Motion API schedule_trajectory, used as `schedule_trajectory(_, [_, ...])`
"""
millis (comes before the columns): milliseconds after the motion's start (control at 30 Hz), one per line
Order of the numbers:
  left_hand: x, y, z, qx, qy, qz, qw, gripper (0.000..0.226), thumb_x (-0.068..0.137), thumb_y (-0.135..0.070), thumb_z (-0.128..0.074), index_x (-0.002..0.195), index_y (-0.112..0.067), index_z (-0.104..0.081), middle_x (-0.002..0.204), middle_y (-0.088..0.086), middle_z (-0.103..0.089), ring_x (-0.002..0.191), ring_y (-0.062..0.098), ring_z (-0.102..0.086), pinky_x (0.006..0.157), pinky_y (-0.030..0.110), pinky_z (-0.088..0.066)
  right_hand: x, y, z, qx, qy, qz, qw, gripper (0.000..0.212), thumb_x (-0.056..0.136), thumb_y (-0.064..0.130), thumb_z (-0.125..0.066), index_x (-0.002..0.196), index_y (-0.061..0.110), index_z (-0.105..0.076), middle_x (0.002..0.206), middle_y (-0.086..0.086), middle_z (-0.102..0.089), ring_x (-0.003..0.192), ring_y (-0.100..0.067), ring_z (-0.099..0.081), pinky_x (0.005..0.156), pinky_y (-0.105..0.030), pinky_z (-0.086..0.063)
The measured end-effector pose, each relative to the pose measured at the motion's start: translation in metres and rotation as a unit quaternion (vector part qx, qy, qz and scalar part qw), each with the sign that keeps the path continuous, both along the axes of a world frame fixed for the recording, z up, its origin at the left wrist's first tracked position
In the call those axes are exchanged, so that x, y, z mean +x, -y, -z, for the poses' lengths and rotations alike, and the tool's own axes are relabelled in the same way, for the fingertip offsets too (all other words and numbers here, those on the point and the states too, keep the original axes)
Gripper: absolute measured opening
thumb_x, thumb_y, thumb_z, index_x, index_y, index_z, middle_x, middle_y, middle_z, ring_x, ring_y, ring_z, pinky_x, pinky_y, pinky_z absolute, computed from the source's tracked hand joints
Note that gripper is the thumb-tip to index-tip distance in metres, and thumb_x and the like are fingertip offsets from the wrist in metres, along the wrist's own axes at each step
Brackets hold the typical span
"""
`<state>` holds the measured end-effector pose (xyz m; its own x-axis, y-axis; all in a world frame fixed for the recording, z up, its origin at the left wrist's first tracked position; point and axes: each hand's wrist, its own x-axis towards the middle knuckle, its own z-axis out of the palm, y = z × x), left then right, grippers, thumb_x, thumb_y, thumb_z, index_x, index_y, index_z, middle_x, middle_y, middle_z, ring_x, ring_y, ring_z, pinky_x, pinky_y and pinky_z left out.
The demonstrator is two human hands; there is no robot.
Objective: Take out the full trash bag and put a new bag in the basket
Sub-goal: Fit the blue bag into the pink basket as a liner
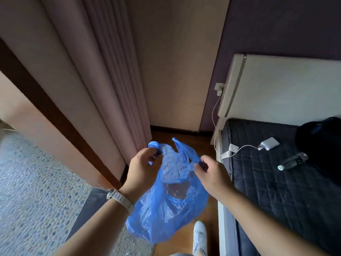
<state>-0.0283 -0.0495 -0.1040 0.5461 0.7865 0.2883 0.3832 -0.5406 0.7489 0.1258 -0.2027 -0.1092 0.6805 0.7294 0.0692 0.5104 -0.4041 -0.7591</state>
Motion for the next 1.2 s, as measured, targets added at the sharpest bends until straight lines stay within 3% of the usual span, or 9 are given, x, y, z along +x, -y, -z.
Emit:
schedule_trajectory(100, [0.049,-0.023,-0.011,0.003,-0.003,-0.022,1.0,0.027,0.084,-0.014,-0.07,0.072,-0.036,-0.059,0.065,-0.014,-0.056,0.067,-0.009,-0.055,0.061,0.002,-0.035,0.051,-0.03,0.007,-0.002,-0.036,-0.041,0.998,0.021,0.086,0.02,-0.06,0.07,0.014,-0.048,0.055,-0.002,-0.049,0.051,-0.017,-0.043,0.051,-0.037,-0.037])
schedule_trajectory(433, [0.084,-0.107,0.006,0.007,-0.051,-0.156,0.986,0.008,0.082,-0.016,-0.067,0.079,-0.023,-0.068,0.068,-0.019,-0.059,0.071,-0.015,-0.056,0.063,-0.001,-0.035,0.13,-0.138,0.042,-0.007,-0.133,-0.163,0.978,0.016,0.079,0.018,-0.056,0.078,0.035,-0.058,0.059,0.012,-0.058,0.05,0.002,-0.047,0.05,-0.022,-0.04])
schedule_trajectory(567, [0.087,-0.138,0.031,-0.03,-0.042,-0.183,0.982,0.008,0.08,-0.026,-0.061,0.08,-0.024,-0.069,0.072,-0.013,-0.064,0.072,-0.006,-0.059,0.061,0.003,-0.038,0.136,-0.182,0.057,-0.043,-0.148,-0.19,0.97,0.011,0.083,0.002,-0.059,0.078,0.012,-0.059,0.06,-0.003,-0.057,0.055,-0.003,-0.048,0.054,-0.029,-0.044])
schedule_trajectory(667, [0.089,-0.167,0.055,-0.049,-0.05,-0.196,0.978,0.006,0.083,-0.017,-0.067,0.079,-0.021,-0.069,0.075,-0.007,-0.065,0.073,0.0,-0.059,0.062,0.002,-0.037,0.138,-0.216,0.059,-0.075,-0.164,-0.191,0.965,0.009,0.085,-0.01,-0.056,0.081,-0.002,-0.056,0.063,-0.001,-0.053,0.052,0.004,-0.049,0.054,-0.013,-0.038])
schedule_trajectory(800, [0.089,-0.203,0.08,-0.099,-0.064,-0.216,0.969,0.012,0.083,-0.011,-0.069,0.074,-0.019,-0.067,0.073,-0.005,-0.065,0.068,0.002,-0.058,0.063,0.002,-0.036,0.146,-0.259,0.053,-0.114,-0.151,-0.212,0.959,0.008,0.089,-0.008,-0.054,0.094,-0.009,-0.059,0.076,-0.011,-0.063,0.058,0.005,-0.055,0.056,-0.004,-0.039])
schedule_trajectory(900, [0.089,-0.226,0.096,-0.133,-0.083,-0.224,0.962,0.015,0.083,-0.014,-0.067,0.072,-0.023,-0.063,0.07,-0.006,-0.063,0.068,0.006,-0.059,0.06,0.005,-0.035,0.151,-0.295,0.052,-0.117,-0.129,-0.219,0.96,0.013,0.09,-0.004,-0.054,0.101,-0.01,-0.059,0.092,-0.023,-0.067,0.072,-0.018,-0.059,0.057,-0.004,-0.039])
schedule_trajectory(1000, [0.087,-0.24,0.11,-0.161,-0.102,-0.25,0.949,0.014,0.085,-0.019,-0.065,0.072,-0.015,-0.062,0.065,-0.002,-0.063,0.062,0.018,-0.059,0.056,0.02,-0.038,0.151,-0.325,0.062,-0.129,-0.116,-0.226,0.959,0.012,0.089,-0.004,-0.054,0.099,-0.008,-0.059,0.092,-0.021,-0.068,0.079,-0.025,-0.06,0.059,-0.01,-0.039])
schedule_trajectory(1100, [0.085,-0.241,0.126,-0.175,-0.116,-0.274,0.939,0.021,0.086,-0.019,-0.065,0.066,-0.016,-0.056,0.056,-0.007,-0.053,0.053,0.013,-0.048,0.049,0.012,-0.031,0.148,-0.35,0.08,-0.155,-0.113,-0.239,0.952,0.01,0.088,-0.004,-0.055,0.096,-0.008,-0.06,0.09,-0.021,-0.069,0.077,-0.025,-0.06,0.063,-0.018,-0.041])
schedule_trajectory(1200, [0.085,-0.241,0.158,-0.226,-0.12,-0.303,0.918,0.02,0.087,-0.019,-0.064,0.068,-0.019,-0.057,0.06,-0.003,-0.06,0.059,0.021,-0.055,0.054,0.027,-0.042,0.148,-0.37,0.114,-0.172,-0.113,-0.255,0.945,0.008,0.085,-0.004,-0.058,0.092,-0.005,-0.062,0.085,-0.018,-0.069,0.072,-0.023,-0.058,0.06,-0.009,-0.039])
